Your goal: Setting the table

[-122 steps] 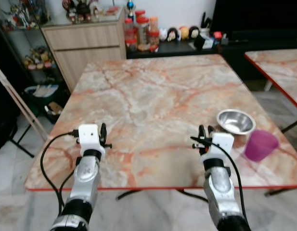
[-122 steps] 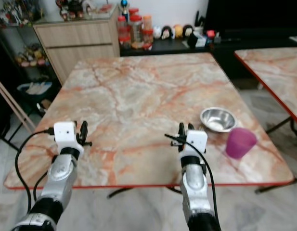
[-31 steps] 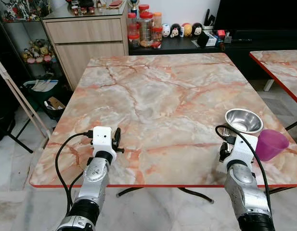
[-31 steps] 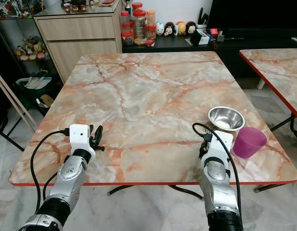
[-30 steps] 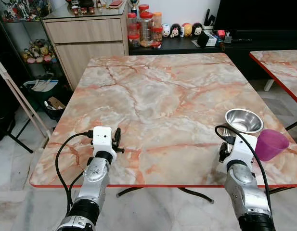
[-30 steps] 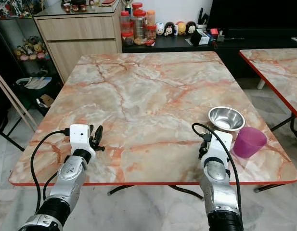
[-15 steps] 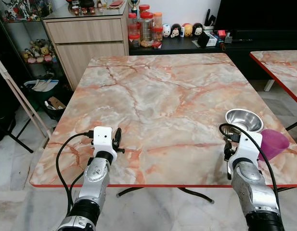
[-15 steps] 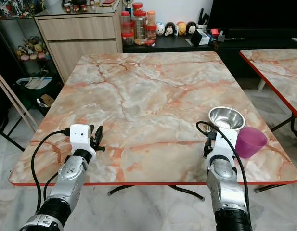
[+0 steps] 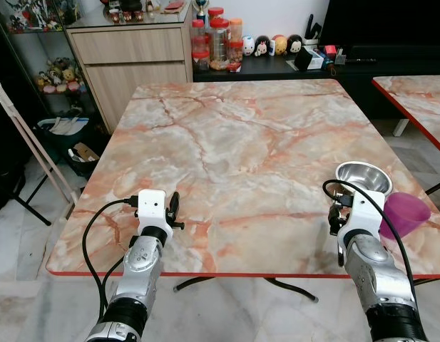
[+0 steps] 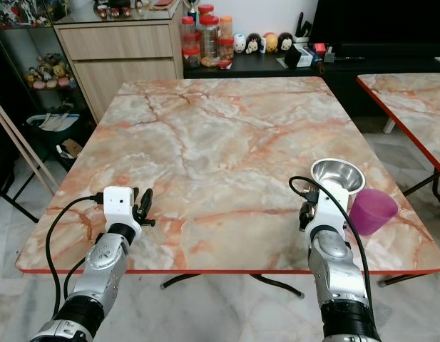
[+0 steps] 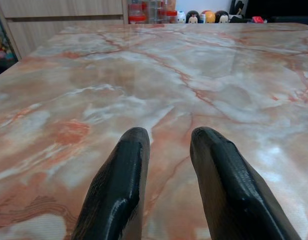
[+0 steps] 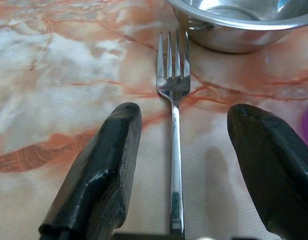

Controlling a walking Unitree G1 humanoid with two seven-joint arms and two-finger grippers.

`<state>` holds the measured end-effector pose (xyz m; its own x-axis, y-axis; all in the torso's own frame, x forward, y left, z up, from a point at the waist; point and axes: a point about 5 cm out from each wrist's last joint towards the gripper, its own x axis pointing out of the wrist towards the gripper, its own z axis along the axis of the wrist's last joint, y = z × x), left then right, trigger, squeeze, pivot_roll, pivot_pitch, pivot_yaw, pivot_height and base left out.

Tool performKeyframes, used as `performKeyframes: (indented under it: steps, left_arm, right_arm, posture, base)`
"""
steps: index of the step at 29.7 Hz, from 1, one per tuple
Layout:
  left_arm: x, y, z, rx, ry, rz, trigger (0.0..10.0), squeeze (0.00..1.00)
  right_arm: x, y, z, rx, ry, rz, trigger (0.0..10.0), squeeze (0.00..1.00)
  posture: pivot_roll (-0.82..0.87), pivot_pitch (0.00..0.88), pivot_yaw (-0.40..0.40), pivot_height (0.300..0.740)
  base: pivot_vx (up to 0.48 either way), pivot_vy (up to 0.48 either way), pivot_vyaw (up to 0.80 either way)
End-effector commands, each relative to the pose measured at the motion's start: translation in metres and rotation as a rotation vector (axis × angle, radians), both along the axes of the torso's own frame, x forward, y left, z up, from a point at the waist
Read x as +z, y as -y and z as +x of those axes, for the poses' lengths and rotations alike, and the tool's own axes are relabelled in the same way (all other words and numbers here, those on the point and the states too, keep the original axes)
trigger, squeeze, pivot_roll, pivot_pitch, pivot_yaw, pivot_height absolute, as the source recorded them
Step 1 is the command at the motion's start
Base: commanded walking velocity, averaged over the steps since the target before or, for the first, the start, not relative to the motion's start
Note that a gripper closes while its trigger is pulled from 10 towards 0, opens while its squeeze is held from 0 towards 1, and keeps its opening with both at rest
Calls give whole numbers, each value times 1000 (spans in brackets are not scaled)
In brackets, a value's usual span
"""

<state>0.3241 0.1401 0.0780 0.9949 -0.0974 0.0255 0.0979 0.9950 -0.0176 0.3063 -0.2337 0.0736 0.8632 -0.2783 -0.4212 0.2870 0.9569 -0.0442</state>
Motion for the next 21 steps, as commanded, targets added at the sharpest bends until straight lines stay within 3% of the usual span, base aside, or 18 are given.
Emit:
performKeyframes:
  steps: [1,21]
  left_arm:
    - [1,-1,1,1,-5,-2,10000,0]
    - [2,-2,1,1,-3,-1,10000,0]
  right_arm:
    - [1,-3,4,8,7,11,10000,0]
    - [-7,-4,3,8,-8,30,10000,0]
  posture:
    - [-64,0,45,740]
    - [-64,0,45,740]
  base:
    - [0,0,0]
    - [0,0,0]
